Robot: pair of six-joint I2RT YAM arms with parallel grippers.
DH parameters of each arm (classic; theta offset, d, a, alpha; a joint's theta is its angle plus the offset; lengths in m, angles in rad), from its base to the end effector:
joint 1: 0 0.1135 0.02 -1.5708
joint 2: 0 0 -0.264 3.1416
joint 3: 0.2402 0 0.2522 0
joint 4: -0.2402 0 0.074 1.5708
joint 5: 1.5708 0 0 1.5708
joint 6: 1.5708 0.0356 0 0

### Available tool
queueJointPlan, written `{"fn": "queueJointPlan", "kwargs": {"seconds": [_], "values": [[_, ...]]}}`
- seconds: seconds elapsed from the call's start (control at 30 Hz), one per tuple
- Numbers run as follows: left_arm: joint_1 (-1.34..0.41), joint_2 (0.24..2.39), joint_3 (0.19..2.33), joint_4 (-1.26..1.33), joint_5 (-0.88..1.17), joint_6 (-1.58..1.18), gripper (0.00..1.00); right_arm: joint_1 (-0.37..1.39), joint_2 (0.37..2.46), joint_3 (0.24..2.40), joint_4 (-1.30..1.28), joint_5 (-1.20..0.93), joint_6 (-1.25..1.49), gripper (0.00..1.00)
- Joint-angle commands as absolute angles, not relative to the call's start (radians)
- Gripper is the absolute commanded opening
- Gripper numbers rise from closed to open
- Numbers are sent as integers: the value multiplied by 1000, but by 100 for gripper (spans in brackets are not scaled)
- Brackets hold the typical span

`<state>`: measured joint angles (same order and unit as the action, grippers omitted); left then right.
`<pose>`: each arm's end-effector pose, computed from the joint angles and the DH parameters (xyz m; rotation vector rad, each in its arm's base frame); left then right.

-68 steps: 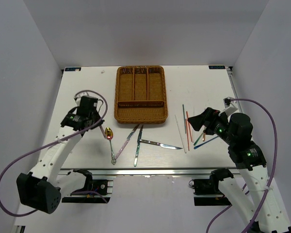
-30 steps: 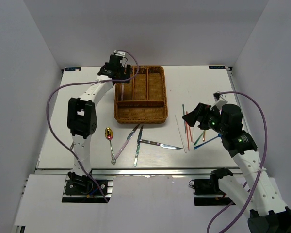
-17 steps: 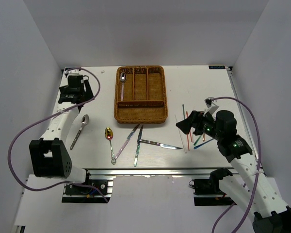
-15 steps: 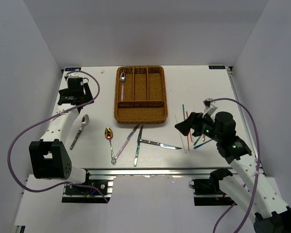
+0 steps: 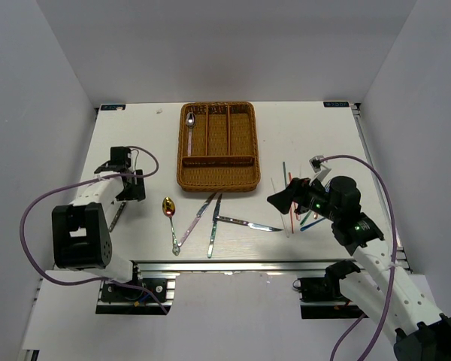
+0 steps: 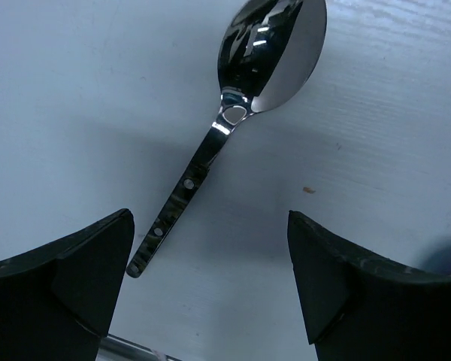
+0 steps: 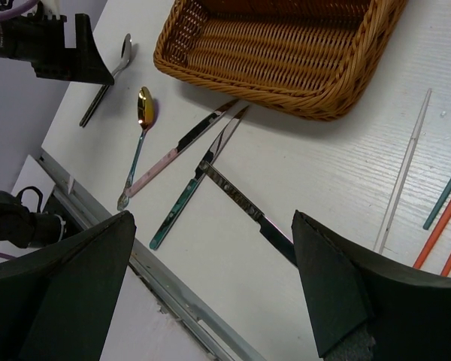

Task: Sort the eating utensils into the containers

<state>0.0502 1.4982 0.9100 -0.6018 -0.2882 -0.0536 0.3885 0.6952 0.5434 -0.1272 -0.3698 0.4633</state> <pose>0.2773 0.0241 0.1904 -0.2182 2.7271 0.3959 0.1539 0.0769 0.2753 -0.1983 1.9254 0.9233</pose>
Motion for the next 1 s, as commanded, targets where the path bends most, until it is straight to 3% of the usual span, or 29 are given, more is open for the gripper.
{"fn": "queueJointPlan", "kwargs": {"seconds": [0.0, 0.27, 0.53, 0.67, 0.7, 0.77, 0.8, 0.87, 0.97], "values": [[66, 1497, 888, -583, -198, -17, 92, 393, 683, 535, -61, -403, 449, 89], [146, 1618, 897, -572, -94, -5, 86, 393, 649, 532, -74, -391, 445, 89], [156, 1681, 919, -583, -126, -3, 74, 393, 644, 534, -78, -374, 443, 89], [155, 1692, 920, -578, -72, -8, 54, 393, 643, 528, -77, -364, 442, 89], [152, 1704, 925, -583, -61, -20, 42, 393, 644, 528, -77, -356, 440, 89], [146, 1716, 928, -584, -38, -26, 29, 393, 644, 532, -83, -353, 439, 89], [144, 1735, 930, -584, -35, -35, 6, 393, 646, 532, -84, -353, 437, 89], [138, 1762, 939, -588, -20, -47, 0, 393, 644, 534, -89, -351, 436, 89], [115, 1796, 946, -580, -2, -71, 0, 393, 646, 534, -94, -336, 434, 89]]}}
